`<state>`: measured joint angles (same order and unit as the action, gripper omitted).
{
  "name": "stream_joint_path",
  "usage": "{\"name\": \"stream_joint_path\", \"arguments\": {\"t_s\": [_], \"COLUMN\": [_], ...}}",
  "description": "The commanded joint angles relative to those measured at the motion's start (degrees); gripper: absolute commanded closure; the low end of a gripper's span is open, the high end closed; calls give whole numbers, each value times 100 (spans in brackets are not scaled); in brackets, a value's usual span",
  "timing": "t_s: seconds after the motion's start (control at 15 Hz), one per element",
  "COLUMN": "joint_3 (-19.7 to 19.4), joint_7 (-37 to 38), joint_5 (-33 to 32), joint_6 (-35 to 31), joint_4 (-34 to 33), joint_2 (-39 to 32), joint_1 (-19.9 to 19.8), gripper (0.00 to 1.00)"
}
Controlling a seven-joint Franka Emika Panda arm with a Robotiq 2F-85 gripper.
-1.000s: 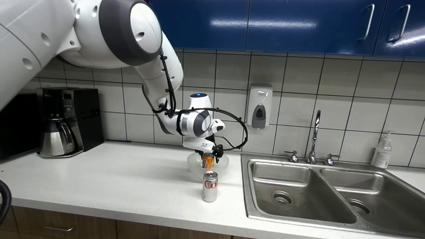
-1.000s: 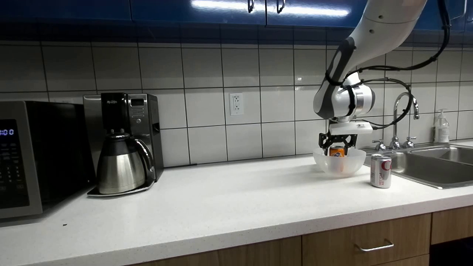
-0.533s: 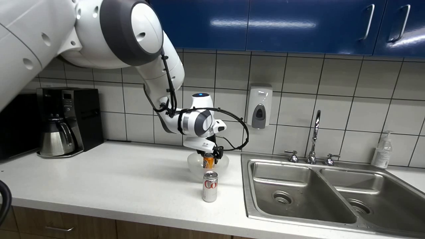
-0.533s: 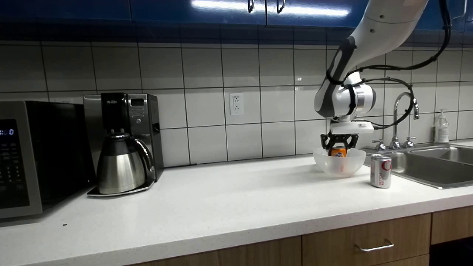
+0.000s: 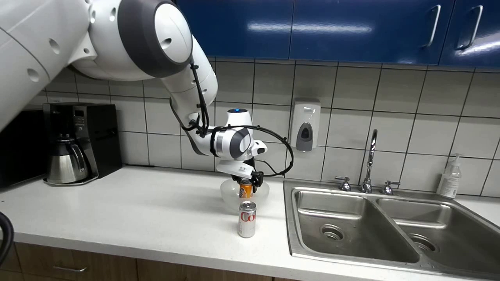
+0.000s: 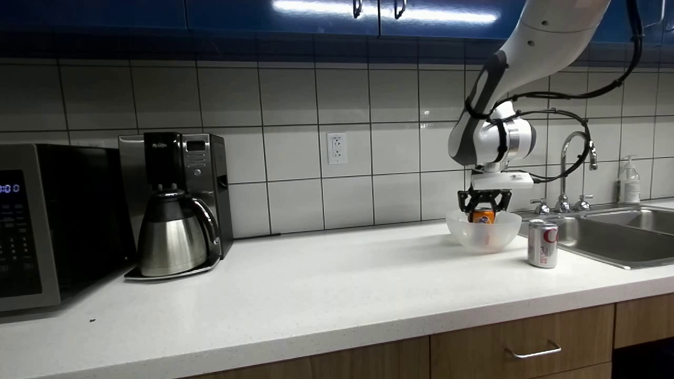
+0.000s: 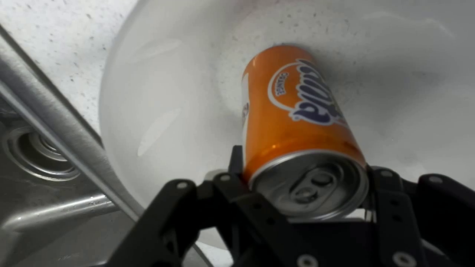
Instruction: Pick up the orange canned drink from the clear bowl and place it on the white kitchen counter
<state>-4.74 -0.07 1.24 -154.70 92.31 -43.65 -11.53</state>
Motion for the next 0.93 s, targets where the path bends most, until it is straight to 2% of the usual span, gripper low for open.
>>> {"name": "stream_joint_path", "arguments": {"t_s": [0.0, 0.87], "joint_3": [98, 98], "joint_7": [-173, -70], "joint_5": [112, 78], "joint_6": [277, 134], "joint_4": [-73, 651], "joint_2": [175, 1027], "joint_1": [-107, 115], "gripper": [64, 64]}}
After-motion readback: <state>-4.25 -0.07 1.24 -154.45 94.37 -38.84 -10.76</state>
